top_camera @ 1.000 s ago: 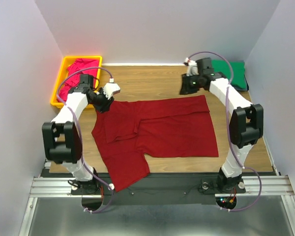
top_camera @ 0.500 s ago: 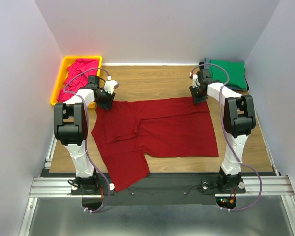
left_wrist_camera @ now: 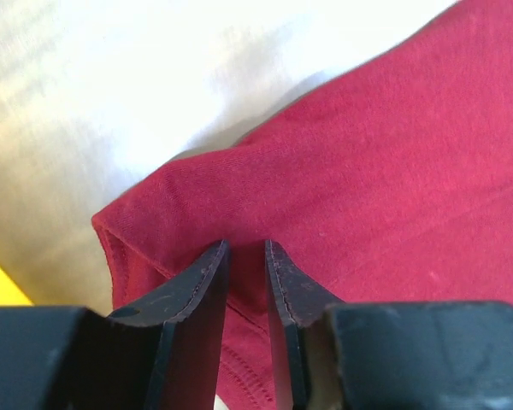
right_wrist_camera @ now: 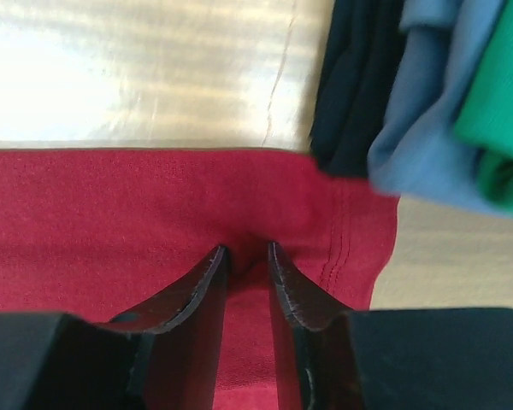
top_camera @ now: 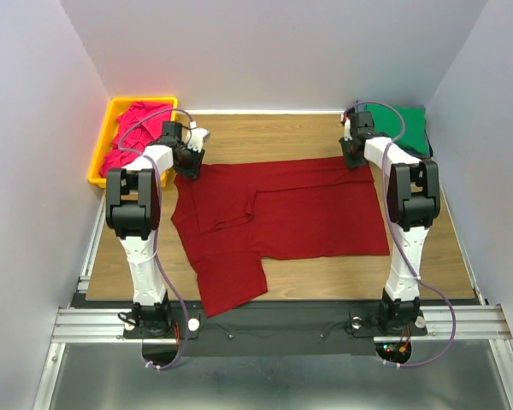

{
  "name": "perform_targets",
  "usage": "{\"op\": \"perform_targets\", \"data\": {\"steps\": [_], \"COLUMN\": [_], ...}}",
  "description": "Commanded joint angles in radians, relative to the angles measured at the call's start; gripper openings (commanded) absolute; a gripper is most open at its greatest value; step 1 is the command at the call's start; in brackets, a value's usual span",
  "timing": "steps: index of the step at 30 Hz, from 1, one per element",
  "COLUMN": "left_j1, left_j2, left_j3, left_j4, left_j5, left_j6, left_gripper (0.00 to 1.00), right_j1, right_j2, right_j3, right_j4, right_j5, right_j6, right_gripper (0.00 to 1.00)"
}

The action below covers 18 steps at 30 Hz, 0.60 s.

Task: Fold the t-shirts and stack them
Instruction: Fold the tshirt

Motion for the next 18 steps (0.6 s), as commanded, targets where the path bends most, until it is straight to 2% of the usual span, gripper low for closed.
{"op": "perform_targets", "data": {"steps": [1,4,7,8,11,12,13,15,18], "left_j1": [-0.007,-0.010,-0.010,-0.008,-0.010,-0.008,-0.007,-0.005,0.001], "left_j2": [0.102,0.146,0.148,0.128,0.032,0.001,-0.069,-0.154,-0.342], "left_j3": [0.104,0.191,0.265,0.277,0.288,0.285,0.276,0.207,0.052], "left_j4": [-0.028,-0.044,-0.070,-0.076,-0.099,-0.120,-0.134,-0.160,-0.151], "left_j5": [-0.046,-0.043,-0.041,-0.026,0.012,0.050,0.105,0.159,0.230], "left_j6": [-0.011,0.000,0.029,0.037,0.077,0.103,0.118,0.191,0.247], "left_gripper": [0.35,0.36,0.41,0.43,0.50,0.54,0.66,0.98,0.99], "right_j1": [-0.032,-0.032,-0.031,-0.032,-0.032,-0.032,-0.032,-0.032,-0.032], "right_j2": [0.078,0.071,0.012,-0.015,-0.144,-0.178,-0.265,-0.352,-0.503], "right_j3": [0.029,0.057,0.064,0.063,0.035,0.022,-0.015,-0.072,-0.184], "right_j4": [-0.002,-0.005,-0.031,-0.045,-0.096,-0.109,-0.131,-0.152,-0.185], "right_j5": [0.035,-0.030,-0.105,-0.152,-0.264,-0.287,-0.331,-0.359,-0.392], "right_j6": [-0.021,-0.028,-0.039,-0.048,-0.073,-0.082,-0.115,-0.157,-0.252], "right_gripper": [0.36,0.43,0.59,0.69,0.85,0.89,0.99,1.00,1.00]}}
